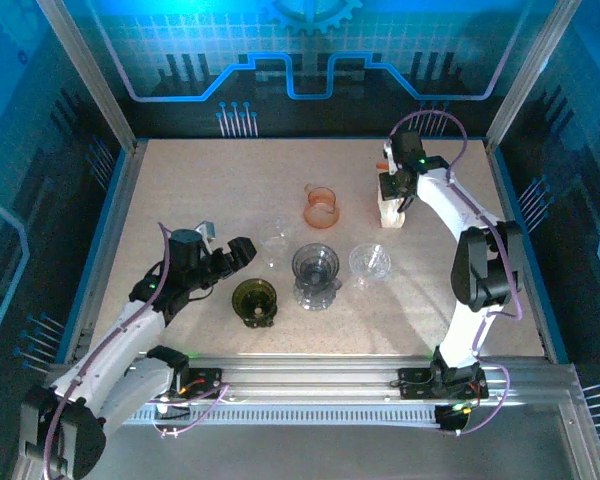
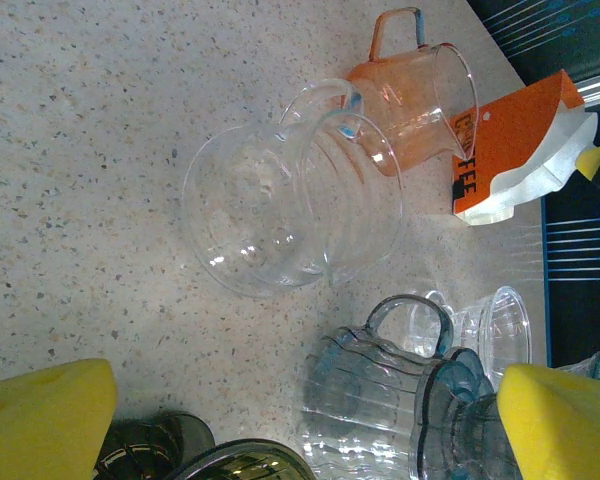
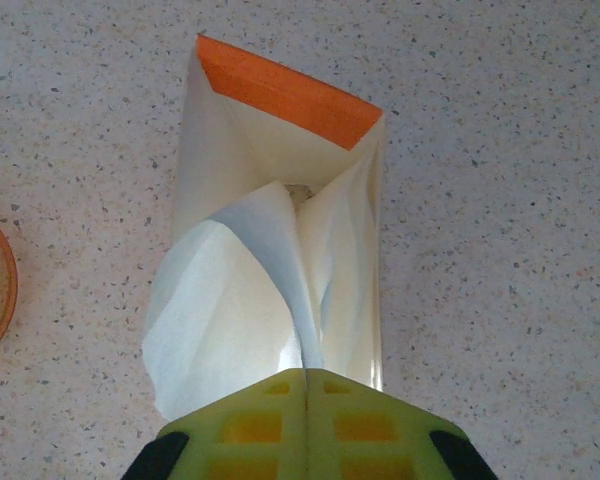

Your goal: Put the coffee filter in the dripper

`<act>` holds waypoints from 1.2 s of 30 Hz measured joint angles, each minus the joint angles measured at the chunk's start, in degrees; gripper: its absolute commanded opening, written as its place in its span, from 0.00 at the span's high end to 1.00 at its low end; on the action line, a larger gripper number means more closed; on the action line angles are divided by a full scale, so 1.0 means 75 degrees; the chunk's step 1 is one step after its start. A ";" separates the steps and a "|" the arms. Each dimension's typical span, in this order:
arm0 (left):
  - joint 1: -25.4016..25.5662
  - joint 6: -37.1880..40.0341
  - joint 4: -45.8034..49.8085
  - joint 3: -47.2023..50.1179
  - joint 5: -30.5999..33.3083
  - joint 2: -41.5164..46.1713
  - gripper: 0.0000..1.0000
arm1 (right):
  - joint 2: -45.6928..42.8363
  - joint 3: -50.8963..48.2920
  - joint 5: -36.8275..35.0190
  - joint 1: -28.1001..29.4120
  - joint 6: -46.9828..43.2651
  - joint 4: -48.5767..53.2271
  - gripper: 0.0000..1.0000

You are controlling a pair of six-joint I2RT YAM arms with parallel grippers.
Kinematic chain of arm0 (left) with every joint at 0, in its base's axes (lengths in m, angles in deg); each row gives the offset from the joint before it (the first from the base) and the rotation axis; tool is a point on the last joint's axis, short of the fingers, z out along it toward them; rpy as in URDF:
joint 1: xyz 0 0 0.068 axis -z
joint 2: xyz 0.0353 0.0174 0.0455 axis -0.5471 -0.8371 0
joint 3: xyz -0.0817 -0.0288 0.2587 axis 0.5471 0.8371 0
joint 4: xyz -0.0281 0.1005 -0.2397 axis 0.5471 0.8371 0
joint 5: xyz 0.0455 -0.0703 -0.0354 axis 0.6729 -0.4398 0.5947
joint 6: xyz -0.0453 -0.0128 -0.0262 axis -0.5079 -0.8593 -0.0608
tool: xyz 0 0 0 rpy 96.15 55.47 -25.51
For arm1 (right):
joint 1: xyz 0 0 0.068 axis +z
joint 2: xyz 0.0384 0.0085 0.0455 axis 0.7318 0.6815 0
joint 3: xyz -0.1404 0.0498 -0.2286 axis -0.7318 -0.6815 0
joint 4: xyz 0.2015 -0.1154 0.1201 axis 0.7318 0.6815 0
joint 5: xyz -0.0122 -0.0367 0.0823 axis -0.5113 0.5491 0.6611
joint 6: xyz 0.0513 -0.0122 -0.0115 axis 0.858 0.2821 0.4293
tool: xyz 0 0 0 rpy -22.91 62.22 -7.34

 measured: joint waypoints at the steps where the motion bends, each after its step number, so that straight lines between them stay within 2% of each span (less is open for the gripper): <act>1: 0.0000 -0.0003 0.0000 0.0000 0.0000 0.0000 0.01 | -0.0041 0.0000 -0.0003 0.0000 0.0009 0.0017 1.00; 19: 0.0000 -0.0131 -0.0055 0.0000 -0.0055 -0.0093 0.01 | -0.1620 -0.0501 -0.0175 0.0187 0.0347 0.0119 1.00; 29: 0.0000 -0.0131 -0.0023 -0.0125 -0.0122 -0.0067 0.01 | -0.3261 -0.0976 -0.0245 0.0711 0.0629 0.0291 1.00; 36: 0.0000 -0.0108 0.0184 -0.0408 -0.0198 0.0210 0.01 | -0.4415 -0.1043 0.0609 0.1212 0.1224 0.0994 1.00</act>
